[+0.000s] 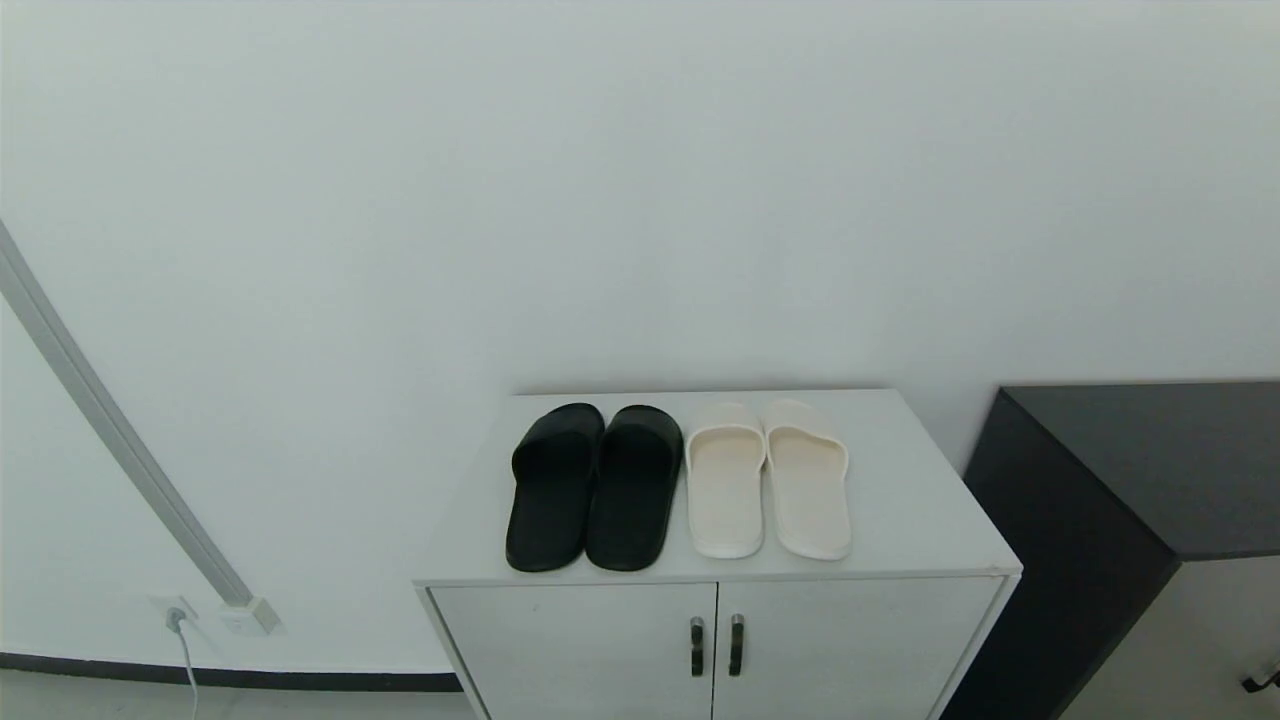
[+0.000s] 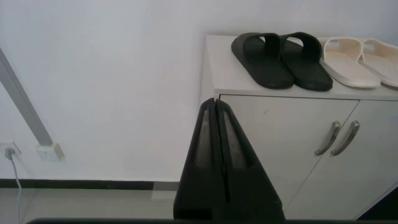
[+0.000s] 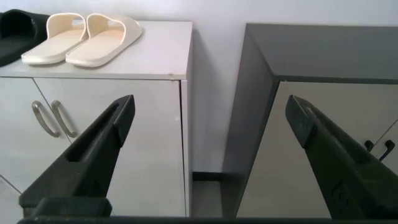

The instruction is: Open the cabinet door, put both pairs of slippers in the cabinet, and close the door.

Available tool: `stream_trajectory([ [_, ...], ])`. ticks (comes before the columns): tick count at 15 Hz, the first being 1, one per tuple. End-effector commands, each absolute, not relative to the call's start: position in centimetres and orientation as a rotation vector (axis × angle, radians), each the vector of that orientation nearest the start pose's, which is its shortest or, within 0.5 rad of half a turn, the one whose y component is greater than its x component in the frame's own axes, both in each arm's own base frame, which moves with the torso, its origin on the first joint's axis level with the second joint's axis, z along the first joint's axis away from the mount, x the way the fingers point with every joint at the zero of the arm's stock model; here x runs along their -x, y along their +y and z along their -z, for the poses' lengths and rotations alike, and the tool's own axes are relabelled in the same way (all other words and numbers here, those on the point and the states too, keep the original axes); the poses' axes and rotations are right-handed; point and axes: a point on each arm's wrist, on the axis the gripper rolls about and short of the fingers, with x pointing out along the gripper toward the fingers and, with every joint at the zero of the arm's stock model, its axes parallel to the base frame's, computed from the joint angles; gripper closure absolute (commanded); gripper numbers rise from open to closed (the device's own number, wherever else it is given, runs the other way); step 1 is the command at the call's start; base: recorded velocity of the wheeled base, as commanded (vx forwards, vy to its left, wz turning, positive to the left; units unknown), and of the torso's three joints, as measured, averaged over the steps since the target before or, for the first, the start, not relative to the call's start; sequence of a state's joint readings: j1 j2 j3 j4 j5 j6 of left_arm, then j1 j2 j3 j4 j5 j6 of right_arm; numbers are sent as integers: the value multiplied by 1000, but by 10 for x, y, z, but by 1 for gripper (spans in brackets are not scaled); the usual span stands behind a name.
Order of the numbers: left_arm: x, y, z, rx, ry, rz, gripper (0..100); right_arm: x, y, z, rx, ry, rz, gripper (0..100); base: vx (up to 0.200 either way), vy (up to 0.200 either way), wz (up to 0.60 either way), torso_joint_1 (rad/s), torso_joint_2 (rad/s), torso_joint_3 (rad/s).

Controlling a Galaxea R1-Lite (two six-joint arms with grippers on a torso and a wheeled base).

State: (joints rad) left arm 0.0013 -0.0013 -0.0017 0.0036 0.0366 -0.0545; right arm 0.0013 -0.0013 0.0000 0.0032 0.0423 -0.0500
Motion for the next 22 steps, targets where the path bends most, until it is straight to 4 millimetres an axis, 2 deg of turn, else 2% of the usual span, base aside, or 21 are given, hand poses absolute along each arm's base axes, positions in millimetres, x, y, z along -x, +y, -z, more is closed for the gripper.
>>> stream_trajectory([
  [1, 23, 1, -76, 55, 0, -38, 100, 23, 1, -75, 49, 2, -45, 0, 0, 0, 0, 0, 0, 0],
  [9, 23, 1, -75, 58, 2, -40, 100, 23, 1, -75, 49, 1, -37, 0, 0, 0, 0, 0, 0, 0],
  [10, 23, 1, -76, 55, 0, -40, 100, 24, 1, -85, 3, -23, -12, 0, 0, 0, 0, 0, 0, 0],
  [11, 23, 1, -76, 55, 0, -40, 100, 33, 1, -126, -65, -105, -23, 0, 0, 0, 0, 0, 0, 0],
  [12, 23, 1, -75, 55, 2, -40, 100, 26, 1, -137, -72, -17, -53, 0, 0, 0, 0, 0, 0, 0],
  [15, 23, 1, -75, 54, 2, -40, 100, 0, 3, -147, -44, 150, -166, 0, 0, 0, 0, 0, 0, 0],
  [16, 23, 1, -76, 54, 0, -40, 100, -22, 5, -159, -51, 222, -210, 0, 0, 0, 0, 0, 0, 0],
  [17, 23, 1, -75, 54, 2, -40, 100, -31, 5, -163, -53, 236, -219, 0, 0, 0, 0, 0, 0, 0],
  [18, 23, 1, -75, 54, 2, -38, 100, -59, 8, -174, -54, 264, -258, 0, 0, 0, 0, 0, 0, 0],
  [20, 23, 1, -76, 54, 1, -38, 100, -89, 19, -182, -50, 281, -333, 0, 0, 0, 0, 0, 0, 0],
  [21, 23, 1, -76, 54, 0, -40, 100, -96, 25, -185, -49, 290, -351, 0, 0, 0, 0, 0, 0, 0],
  [22, 23, 1, -75, 54, 2, -38, 100, -107, 41, -192, -82, 314, -389, 0, 0, 0, 0, 0, 0, 0],
])
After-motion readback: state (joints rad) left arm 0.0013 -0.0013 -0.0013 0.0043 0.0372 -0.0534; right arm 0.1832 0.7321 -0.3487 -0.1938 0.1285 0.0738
